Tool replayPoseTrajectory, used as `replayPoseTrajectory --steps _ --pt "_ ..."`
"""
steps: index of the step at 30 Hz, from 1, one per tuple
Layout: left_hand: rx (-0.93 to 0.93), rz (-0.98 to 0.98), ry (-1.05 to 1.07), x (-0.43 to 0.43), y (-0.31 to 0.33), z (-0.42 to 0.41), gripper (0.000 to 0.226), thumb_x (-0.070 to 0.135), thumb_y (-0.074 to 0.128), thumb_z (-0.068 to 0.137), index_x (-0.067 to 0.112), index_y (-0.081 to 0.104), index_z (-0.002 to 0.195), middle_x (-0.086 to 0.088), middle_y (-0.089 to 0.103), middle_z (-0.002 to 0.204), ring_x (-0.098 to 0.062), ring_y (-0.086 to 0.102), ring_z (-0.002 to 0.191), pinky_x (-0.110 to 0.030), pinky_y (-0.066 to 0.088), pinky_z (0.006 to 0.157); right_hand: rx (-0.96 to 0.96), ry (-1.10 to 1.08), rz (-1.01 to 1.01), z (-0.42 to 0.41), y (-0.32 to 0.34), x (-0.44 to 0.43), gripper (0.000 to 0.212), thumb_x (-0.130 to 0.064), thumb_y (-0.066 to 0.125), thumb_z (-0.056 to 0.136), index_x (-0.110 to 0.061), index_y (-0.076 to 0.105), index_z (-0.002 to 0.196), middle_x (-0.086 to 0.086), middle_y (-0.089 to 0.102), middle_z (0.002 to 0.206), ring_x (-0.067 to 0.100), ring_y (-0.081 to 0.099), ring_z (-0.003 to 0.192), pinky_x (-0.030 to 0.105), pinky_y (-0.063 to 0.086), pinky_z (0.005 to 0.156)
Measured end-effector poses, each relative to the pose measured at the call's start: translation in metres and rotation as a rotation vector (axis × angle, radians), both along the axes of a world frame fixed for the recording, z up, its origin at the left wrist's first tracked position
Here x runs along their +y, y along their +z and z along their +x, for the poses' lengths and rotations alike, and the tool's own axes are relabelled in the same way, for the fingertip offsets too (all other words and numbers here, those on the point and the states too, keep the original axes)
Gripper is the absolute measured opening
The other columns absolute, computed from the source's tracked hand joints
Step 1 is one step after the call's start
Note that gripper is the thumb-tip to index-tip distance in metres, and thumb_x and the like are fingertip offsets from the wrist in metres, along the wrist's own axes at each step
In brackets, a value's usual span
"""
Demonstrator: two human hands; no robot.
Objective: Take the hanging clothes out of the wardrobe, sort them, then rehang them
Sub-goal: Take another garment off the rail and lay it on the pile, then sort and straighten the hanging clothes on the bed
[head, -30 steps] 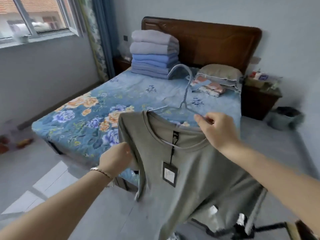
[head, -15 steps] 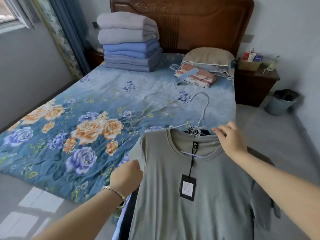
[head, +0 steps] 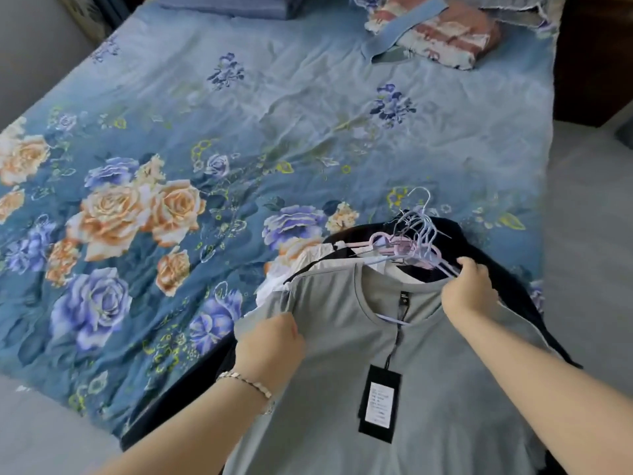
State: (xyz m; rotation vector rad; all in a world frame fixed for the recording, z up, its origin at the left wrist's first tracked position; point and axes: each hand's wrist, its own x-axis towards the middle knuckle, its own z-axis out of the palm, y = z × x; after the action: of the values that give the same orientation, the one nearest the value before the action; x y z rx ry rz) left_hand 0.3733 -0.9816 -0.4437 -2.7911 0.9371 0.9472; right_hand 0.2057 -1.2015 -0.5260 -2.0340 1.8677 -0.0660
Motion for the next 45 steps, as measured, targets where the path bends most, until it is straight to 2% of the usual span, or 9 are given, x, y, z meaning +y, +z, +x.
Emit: replayPoseTrajectory --steps 5,11,22,24,27,31,35,43,45 --pt "-0.067 -0.009 -0.079 -0.030 -0.045 -0.002 0.026 0.021 0.043 0.092 0.019 0.052 0.117 -0.002 0.049 0.123 -0.023 0.048 0.116 -0.030 0.038 0.079 0.045 0.230 0.092 -0.008 -0.033 0.014 0.041 -0.007 0.051 0.085 -0.013 0.053 0.126 0.012 0.045 0.130 0.031 0.039 0.123 0.039 0.030 0.101" --pt "-0.089 -0.163 -0.255 -0.101 -0.099 0.007 0.039 0.015 0.040 0.094 0.017 0.041 0.133 0.001 0.040 0.140 -0.022 0.035 0.131 -0.034 0.030 0.103 0.154 0.339 0.080 -0.014 -0.062 -0.018 0.048 -0.023 0.050 0.093 -0.011 0.039 0.138 0.008 0.039 0.140 0.026 0.033 0.133 0.039 0.026 0.106" --pt "-0.093 0.034 -0.500 -0.166 -0.150 0.016 0.028 0.025 0.049 0.094 0.018 0.046 0.120 -0.010 0.042 0.131 -0.033 0.037 0.124 -0.041 0.034 0.099 0.051 0.217 0.046 -0.029 -0.087 -0.033 0.023 0.010 0.052 0.081 0.001 0.062 0.100 0.019 0.049 0.116 0.039 0.044 0.109 0.040 0.036 0.084" --pt "0.068 -0.090 -0.407 -0.164 -0.144 0.019 0.011 0.018 0.051 0.090 0.015 0.043 0.097 -0.010 0.047 0.113 -0.033 0.047 0.112 -0.039 0.042 0.085 -0.022 0.214 -0.078 -0.034 -0.086 -0.029 0.019 0.017 0.061 0.069 0.002 0.065 0.081 0.025 0.054 0.108 0.047 0.050 0.102 0.046 0.039 0.083" --pt "0.134 -0.259 -0.309 -0.153 -0.121 0.012 0.018 0.014 0.055 0.085 0.017 0.039 0.094 -0.002 0.050 0.096 -0.024 0.049 0.089 -0.030 0.033 0.065 -0.138 0.258 -0.120 -0.041 -0.077 -0.032 0.018 0.019 0.061 0.064 0.003 0.061 0.072 0.023 0.059 0.092 0.044 0.057 0.085 0.042 0.040 0.076" --pt "0.316 -0.377 -0.139 -0.130 -0.088 0.004 0.027 0.045 0.061 0.085 0.019 0.054 0.082 0.007 0.047 0.066 -0.013 0.045 0.063 -0.028 0.033 0.059 -0.264 0.341 -0.280 -0.048 -0.049 -0.022 0.014 0.010 0.044 0.062 -0.002 0.050 0.062 0.016 0.053 0.068 0.028 0.043 0.052 0.030 0.029 0.059" --pt "0.341 -0.336 -0.030 -0.091 -0.052 0.014 0.045 0.053 0.053 0.086 0.013 0.050 0.066 0.001 0.041 0.060 -0.014 0.038 0.055 -0.027 0.028 0.055 -0.443 0.520 -0.337 -0.045 -0.009 0.008 0.018 -0.004 0.026 0.061 -0.003 0.043 0.056 0.011 0.046 0.061 0.009 0.023 0.063 0.025 0.026 0.055" --pt "0.299 -0.273 0.004 0.054 0.058 0.057 0.063 0.061 0.067 0.071 0.018 0.026 0.051 0.007 0.023 0.040 -0.009 0.023 0.041 -0.024 0.016 0.045 -0.598 0.741 -0.363 0.004 0.113 0.118 0.036 -0.001 0.029 0.063 -0.003 0.065 0.060 -0.006 0.045 0.077 0.002 0.045 0.067 0.002 0.034 0.064" --pt "0.212 -0.276 -0.028 0.109 0.092 0.072 0.061 0.061 0.066 0.072 0.016 0.031 0.051 0.004 0.028 0.042 -0.010 0.026 0.044 -0.025 0.019 0.047 -0.621 0.814 -0.395 0.025 0.149 0.163 0.038 0.000 0.032 0.064 -0.007 0.069 0.063 -0.008 0.048 0.072 0.006 0.047 0.066 0.010 0.039 0.061"
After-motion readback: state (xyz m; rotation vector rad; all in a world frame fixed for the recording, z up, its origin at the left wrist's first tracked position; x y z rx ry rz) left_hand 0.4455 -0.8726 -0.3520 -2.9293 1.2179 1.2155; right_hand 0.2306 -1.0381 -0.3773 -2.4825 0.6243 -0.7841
